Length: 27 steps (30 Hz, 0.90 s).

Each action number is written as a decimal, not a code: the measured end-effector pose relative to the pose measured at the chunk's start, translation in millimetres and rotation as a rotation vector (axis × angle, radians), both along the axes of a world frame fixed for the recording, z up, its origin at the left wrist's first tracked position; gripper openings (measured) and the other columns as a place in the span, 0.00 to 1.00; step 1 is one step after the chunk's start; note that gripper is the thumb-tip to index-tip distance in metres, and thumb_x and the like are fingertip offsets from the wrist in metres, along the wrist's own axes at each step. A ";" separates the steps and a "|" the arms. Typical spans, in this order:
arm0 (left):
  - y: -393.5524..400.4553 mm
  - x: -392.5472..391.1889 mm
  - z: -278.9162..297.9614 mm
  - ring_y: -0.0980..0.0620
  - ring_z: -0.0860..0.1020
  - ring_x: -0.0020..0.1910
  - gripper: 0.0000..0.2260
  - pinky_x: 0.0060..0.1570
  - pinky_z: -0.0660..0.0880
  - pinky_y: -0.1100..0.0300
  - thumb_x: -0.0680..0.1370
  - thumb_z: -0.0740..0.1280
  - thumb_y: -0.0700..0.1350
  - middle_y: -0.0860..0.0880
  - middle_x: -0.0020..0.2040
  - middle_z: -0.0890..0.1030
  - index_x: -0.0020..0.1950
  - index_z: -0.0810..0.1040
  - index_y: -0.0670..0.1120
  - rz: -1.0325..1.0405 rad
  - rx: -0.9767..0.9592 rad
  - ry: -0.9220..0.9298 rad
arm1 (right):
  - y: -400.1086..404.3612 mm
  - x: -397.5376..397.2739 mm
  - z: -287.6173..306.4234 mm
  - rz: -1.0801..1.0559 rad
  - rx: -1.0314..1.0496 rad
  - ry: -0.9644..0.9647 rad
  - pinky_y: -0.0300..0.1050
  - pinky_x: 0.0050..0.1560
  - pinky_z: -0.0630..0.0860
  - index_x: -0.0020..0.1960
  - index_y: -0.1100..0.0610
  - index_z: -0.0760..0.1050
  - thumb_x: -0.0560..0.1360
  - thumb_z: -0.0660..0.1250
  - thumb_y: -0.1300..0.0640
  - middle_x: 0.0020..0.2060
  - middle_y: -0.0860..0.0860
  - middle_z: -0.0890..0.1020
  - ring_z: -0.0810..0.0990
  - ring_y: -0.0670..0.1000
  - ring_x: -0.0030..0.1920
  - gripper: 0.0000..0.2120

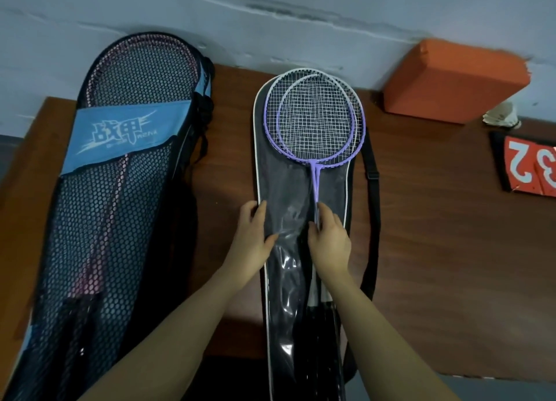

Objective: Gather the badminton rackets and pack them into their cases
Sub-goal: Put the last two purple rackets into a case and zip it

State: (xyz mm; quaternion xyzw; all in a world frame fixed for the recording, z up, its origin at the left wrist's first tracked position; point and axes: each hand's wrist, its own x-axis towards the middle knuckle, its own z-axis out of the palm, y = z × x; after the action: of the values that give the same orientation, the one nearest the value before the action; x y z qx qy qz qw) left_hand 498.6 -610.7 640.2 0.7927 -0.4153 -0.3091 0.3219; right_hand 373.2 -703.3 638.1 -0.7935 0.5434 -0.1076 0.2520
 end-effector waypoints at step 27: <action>-38.5 -72.6 9.7 0.38 0.74 0.55 0.23 0.55 0.69 0.47 0.73 0.67 0.50 0.40 0.57 0.75 0.63 0.72 0.39 -0.252 -0.003 -0.385 | -2.2 -118.0 44.4 -0.042 -0.164 -0.345 0.23 0.42 0.65 0.64 0.62 0.73 0.73 0.64 0.70 0.37 0.51 0.73 0.71 0.40 0.37 0.20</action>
State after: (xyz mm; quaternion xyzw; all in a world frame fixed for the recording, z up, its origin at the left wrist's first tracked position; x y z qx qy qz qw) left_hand 426.0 -649.2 649.9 0.7785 -0.5652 -0.1891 0.1968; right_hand 255.1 -705.4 682.5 -0.7696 0.4982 -0.2909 0.2737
